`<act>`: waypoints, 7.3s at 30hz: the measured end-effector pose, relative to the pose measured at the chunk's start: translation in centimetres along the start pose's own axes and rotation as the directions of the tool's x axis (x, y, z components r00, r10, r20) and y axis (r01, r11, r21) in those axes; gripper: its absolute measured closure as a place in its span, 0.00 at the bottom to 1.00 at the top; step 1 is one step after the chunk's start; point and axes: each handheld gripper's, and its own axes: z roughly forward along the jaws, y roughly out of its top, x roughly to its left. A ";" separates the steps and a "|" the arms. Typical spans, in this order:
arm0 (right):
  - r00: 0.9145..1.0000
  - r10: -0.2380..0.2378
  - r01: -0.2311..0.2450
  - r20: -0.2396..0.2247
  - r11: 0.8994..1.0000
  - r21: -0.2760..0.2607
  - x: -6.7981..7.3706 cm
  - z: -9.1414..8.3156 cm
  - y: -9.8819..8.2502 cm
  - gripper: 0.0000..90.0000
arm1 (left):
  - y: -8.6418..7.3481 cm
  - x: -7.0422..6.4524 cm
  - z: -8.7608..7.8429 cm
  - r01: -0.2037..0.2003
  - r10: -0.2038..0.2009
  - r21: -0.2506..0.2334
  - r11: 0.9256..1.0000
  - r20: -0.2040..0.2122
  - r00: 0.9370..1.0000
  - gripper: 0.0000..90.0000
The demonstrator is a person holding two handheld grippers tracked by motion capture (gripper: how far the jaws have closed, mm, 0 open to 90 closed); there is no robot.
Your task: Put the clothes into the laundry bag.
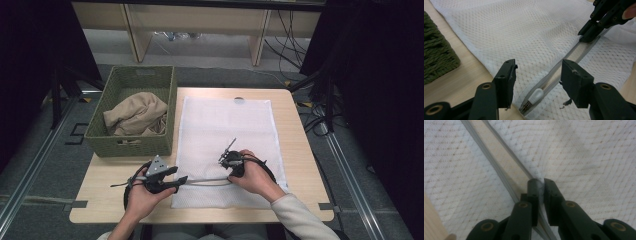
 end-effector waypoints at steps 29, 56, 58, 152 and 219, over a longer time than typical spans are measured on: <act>0.979 0.149 -0.095 0.136 0.936 -0.339 0.0 -6.2 0.3 1.00 | 2.0 -1.3 -2.3 -0.091 0.092 -0.160 0.983 0.000 0.996 0.53; 0.964 0.201 -0.085 0.175 0.854 -0.514 0.9 -9.2 1.7 1.00 | 7.3 2.1 -4.8 -0.210 0.176 -0.233 0.950 -0.158 0.972 0.38; 0.963 0.210 -0.093 0.171 0.850 -0.518 0.9 -9.4 1.7 1.00 | 8.5 3.2 -5.0 -0.210 0.164 -0.225 0.951 -0.208 0.964 0.32; 0.970 0.207 -0.108 0.127 0.835 -0.540 0.5 -9.5 1.7 1.00 | 12.3 22.1 -0.1 -0.033 0.087 0.126 0.992 -0.449 0.889 0.85; 0.966 0.239 -0.142 0.100 0.812 -0.567 0.6 -9.9 1.6 1.00 | 16.5 13.7 -12.3 -0.283 0.069 -0.334 0.899 -0.530 0.845 0.86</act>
